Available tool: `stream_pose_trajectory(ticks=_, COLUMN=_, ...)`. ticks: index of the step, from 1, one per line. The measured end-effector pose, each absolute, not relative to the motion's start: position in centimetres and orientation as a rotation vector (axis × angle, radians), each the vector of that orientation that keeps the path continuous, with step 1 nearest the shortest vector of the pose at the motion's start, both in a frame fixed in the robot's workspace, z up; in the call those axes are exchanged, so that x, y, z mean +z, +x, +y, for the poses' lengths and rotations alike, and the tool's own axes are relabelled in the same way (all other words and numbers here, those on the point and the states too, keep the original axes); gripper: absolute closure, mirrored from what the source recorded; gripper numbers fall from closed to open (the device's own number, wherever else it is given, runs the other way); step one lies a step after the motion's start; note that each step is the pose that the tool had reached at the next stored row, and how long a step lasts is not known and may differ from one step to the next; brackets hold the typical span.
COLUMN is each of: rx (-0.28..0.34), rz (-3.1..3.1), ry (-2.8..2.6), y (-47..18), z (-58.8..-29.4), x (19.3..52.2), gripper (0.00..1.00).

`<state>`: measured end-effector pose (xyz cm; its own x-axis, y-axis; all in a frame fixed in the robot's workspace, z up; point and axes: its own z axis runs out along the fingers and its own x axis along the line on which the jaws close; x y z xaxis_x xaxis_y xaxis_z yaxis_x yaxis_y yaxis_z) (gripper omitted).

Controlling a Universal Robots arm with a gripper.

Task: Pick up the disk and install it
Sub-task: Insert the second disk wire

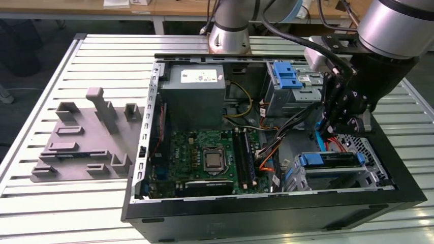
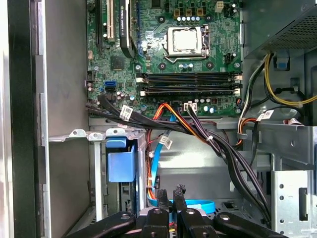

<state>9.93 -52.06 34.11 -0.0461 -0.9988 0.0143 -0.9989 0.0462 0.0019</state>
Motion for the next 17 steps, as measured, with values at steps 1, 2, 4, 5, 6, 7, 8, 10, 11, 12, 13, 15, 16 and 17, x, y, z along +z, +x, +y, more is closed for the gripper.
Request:
stream_pose_trajectory(ticks=1, rx=0.013, rz=-2.264, ry=2.162, y=9.93, z=-52.06, x=34.11, gripper=0.84)
stream_pose_trajectory(ticks=2, rx=0.013, rz=-2.264, ry=2.162, y=9.93, z=-52.05, x=34.11, gripper=0.84)
stream_pose_trajectory(ticks=4, rx=0.013, rz=-2.264, ry=2.162, y=9.93, z=-52.04, x=34.11, gripper=0.84)
stream_pose_trajectory(ticks=5, rx=0.013, rz=-2.264, ry=2.162, y=9.93, z=-52.03, x=34.11, gripper=0.84)
stream_pose_trajectory(ticks=6, rx=0.013, rz=-2.264, ry=2.161, y=9.93, z=-52.03, x=34.11, gripper=0.84)
stream_pose_trajectory(ticks=7, rx=0.013, rz=-2.264, ry=2.162, y=9.93, z=-52.02, x=34.11, gripper=0.84)
stream_pose_trajectory(ticks=8, rx=0.014, rz=-2.264, ry=2.161, y=9.93, z=-52.08, x=34.11, gripper=0.84)
stream_pose_trajectory(ticks=10, rx=0.013, rz=-2.264, ry=2.161, y=9.92, z=-52.31, x=34.09, gripper=0.84)
stream_pose_trajectory(ticks=11, rx=0.013, rz=-2.264, ry=2.161, y=9.93, z=-52.35, x=34.09, gripper=0.84)
stream_pose_trajectory(ticks=12, rx=0.013, rz=-2.264, ry=2.162, y=9.93, z=-52.35, x=34.09, gripper=0.84)
stream_pose_trajectory(ticks=13, rx=0.013, rz=-2.264, ry=2.161, y=9.93, z=-52.39, x=34.09, gripper=0.84)
stream_pose_trajectory(ticks=15, rx=0.013, rz=-2.264, ry=2.161, y=9.93, z=-52.5, x=34.08, gripper=0.84)
stream_pose_trajectory(ticks=16, rx=0.013, rz=-2.264, ry=2.161, y=9.93, z=-52.74, x=34.07, gripper=0.84)
stream_pose_trajectory(ticks=17, rx=0.013, rz=-2.264, ry=2.161, y=9.93, z=-52.73, x=34.07, gripper=0.84)
